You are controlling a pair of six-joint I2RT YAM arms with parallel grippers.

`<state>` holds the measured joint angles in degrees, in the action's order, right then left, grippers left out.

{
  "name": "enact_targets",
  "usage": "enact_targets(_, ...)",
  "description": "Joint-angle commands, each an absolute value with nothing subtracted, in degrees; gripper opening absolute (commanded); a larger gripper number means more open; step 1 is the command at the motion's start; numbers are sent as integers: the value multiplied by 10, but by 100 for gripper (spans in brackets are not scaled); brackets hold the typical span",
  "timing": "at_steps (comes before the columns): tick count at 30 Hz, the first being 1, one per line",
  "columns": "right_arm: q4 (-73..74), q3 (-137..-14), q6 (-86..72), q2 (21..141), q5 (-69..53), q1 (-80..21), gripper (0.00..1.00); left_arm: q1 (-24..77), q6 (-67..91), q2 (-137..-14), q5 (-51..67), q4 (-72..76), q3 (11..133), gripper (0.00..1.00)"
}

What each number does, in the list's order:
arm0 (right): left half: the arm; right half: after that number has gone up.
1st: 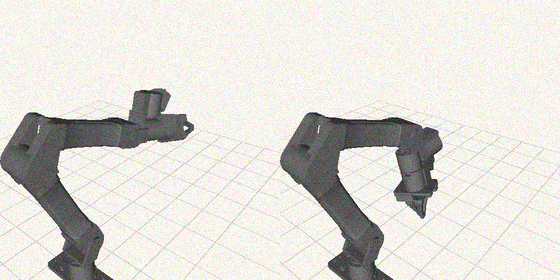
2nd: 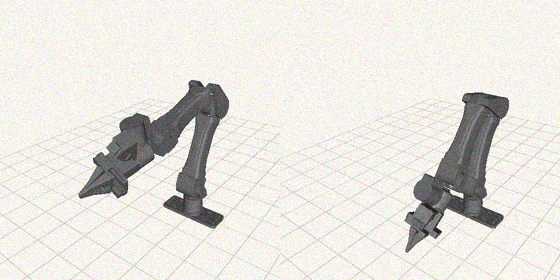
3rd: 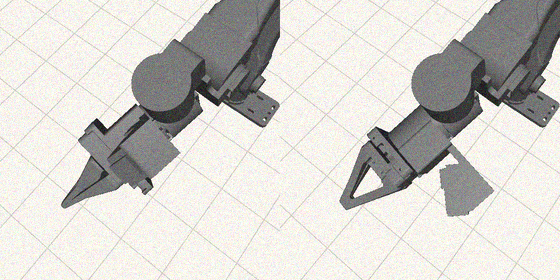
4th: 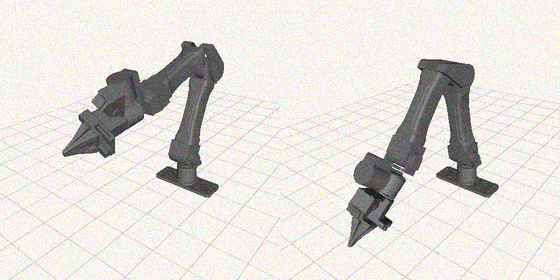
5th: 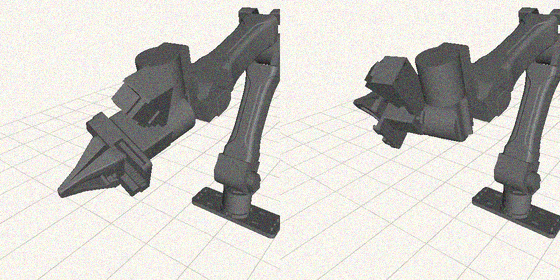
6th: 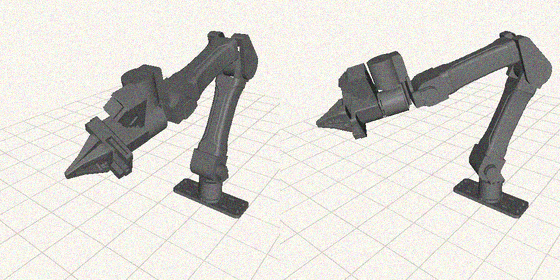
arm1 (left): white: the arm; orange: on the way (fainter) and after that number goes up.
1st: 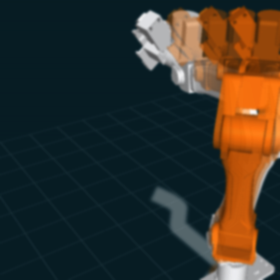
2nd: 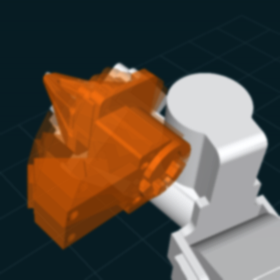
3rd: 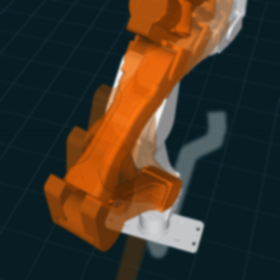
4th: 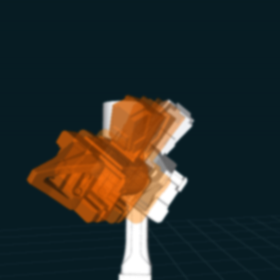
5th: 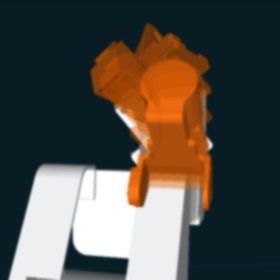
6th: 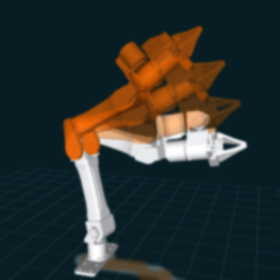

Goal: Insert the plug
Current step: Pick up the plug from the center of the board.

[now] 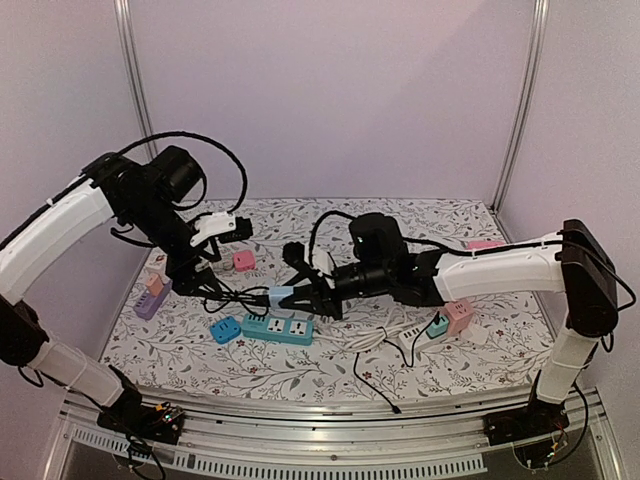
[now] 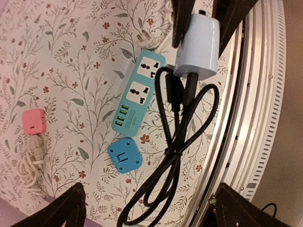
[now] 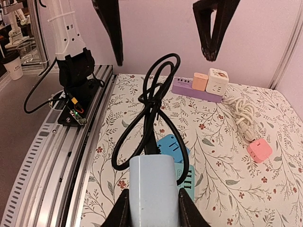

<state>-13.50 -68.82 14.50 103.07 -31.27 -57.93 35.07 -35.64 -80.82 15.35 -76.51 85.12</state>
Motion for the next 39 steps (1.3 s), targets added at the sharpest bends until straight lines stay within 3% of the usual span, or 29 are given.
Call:
enact_targets(1,-208,-655,124,985,-277,-595,0,322,-344,-729,175,-747,860,95)
enact_targets(5,-297,-620,100,964,-268,-605,0,326,-355,-691,240,-756,852,97)
enact_targets(10,-426,-574,58,953,-250,-616,0,386,-370,-601,283,-612,795,99)
enact_targets(25,-461,-574,78,947,-237,-651,0,468,-322,-652,245,-481,729,100)
enact_targets(28,-461,-577,84,943,-238,-657,0,468,-328,-663,245,-477,730,92)
enact_targets(34,-461,-583,88,940,-232,-658,0,475,-321,-663,269,-476,709,67)
enact_targets(39,-462,-596,91,940,-229,-659,0,481,-321,-664,276,-472,697,64)
